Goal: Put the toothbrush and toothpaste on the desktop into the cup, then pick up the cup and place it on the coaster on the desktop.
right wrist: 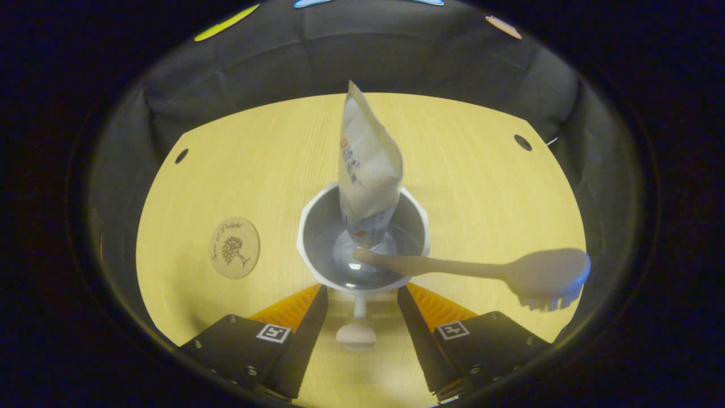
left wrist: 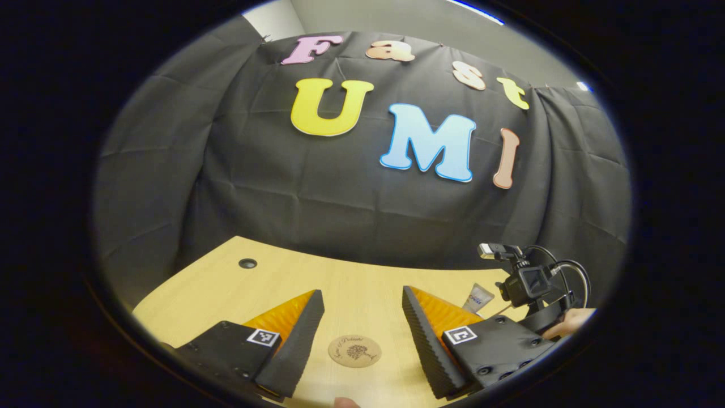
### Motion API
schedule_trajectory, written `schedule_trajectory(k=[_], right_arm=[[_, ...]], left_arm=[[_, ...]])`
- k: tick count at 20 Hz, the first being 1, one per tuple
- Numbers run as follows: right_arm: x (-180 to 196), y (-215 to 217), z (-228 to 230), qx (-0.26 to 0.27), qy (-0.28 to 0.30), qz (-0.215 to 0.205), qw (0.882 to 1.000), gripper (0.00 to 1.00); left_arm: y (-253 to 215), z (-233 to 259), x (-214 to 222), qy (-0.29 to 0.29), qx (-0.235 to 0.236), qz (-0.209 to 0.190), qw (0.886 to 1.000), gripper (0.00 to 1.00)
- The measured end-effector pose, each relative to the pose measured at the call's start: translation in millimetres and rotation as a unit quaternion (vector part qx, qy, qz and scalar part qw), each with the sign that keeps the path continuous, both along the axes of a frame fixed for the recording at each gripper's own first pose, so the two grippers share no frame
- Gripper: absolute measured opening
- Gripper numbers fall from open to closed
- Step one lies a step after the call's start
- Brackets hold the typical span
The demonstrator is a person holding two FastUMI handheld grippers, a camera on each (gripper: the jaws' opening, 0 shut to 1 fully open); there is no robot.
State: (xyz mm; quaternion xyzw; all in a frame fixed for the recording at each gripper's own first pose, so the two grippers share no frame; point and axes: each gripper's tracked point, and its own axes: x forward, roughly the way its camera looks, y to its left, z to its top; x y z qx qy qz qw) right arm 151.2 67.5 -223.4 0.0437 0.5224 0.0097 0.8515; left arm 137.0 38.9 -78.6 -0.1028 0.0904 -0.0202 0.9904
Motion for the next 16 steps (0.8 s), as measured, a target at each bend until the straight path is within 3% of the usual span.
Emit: schedule_trajectory(k=[2, 6, 7, 8, 16], right_arm=[[1.7, 0.3, -1.6, 0.003, 0.004, -0.002, 1.000, 0.75], [1.9, -2.0, -3.0, 0.002, 0.010, -0.003, 1.000, 0.53], [0.0, -5.0, -6.3, -0.002, 0.015, -0.007, 1.000, 0.57], [1.7, -6.2, -9.1, 0.000, 0.013, -0.012, 1.000, 0.28], [2.5, -1.2, -4.4, -0.003, -0.011, 0.009, 1.000, 0.23]], left_arm=[[3.9, -1.9, -1.2, 0.003, -0.001, 0.004, 1.000, 0.90], [6.6, -1.2, -2.7, 0.002, 0.001, 0.007, 1.000, 0.89], [6.6, -2.1, -3.4, 0.002, 0.002, 0.007, 1.000, 0.90], [6.5, -2.2, -5.0, 0.003, 0.002, 0.007, 1.000, 0.90], [8.2, -2.8, -10.8, 0.009, 0.002, 0.007, 1.000, 0.90]])
